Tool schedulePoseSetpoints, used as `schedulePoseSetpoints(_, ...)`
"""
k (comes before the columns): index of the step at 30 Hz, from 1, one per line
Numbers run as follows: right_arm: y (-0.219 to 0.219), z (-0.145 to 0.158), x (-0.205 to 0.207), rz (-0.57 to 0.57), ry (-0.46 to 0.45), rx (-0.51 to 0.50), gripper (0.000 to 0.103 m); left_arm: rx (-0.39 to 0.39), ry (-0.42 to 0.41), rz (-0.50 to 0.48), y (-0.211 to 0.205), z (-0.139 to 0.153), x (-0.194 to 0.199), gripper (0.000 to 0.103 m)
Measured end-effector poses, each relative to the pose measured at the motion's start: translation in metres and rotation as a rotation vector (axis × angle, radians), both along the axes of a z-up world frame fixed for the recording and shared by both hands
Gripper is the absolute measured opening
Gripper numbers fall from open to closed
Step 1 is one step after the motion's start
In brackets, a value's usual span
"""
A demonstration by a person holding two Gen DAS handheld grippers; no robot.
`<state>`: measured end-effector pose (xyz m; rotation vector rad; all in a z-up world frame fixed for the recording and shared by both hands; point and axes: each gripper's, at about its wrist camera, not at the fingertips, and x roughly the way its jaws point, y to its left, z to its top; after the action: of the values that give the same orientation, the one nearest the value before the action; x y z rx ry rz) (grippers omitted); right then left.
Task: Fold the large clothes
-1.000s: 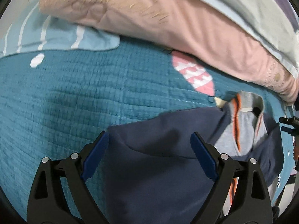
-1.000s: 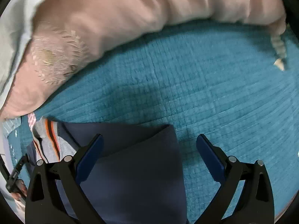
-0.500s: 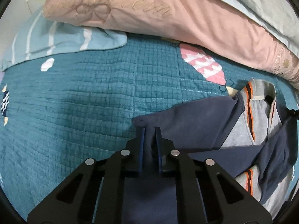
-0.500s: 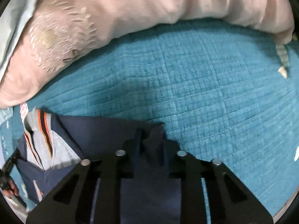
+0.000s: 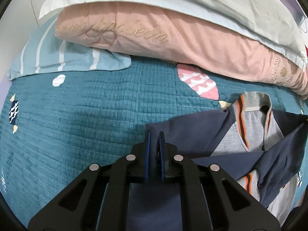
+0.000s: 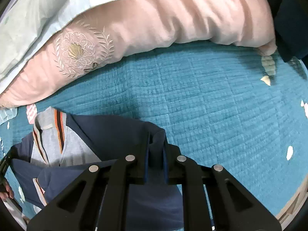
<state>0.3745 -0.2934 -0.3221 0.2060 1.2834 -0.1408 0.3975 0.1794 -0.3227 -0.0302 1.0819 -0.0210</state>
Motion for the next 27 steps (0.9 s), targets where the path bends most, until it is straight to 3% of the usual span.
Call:
schedulePoseSetpoints(13,0.011,0.03,-0.026,-0.007,-0.073,0.018,0.009,0.037,-0.044,-0.01,0.0,0.033,-0.029,0.009)
schedulePoseSetpoints(22,0.016,0.075,-0.083,-0.006,-0.15,0.022,0.009,0.034,-0.109,-0.021,0.008,0.076,-0.076,0.006)
schedulePoseSetpoints(27,0.019,0.095,-0.135,-0.008,-0.204,0.027,0.009,0.011,-0.144,-0.015,0.016,0.093,-0.117,0.005)
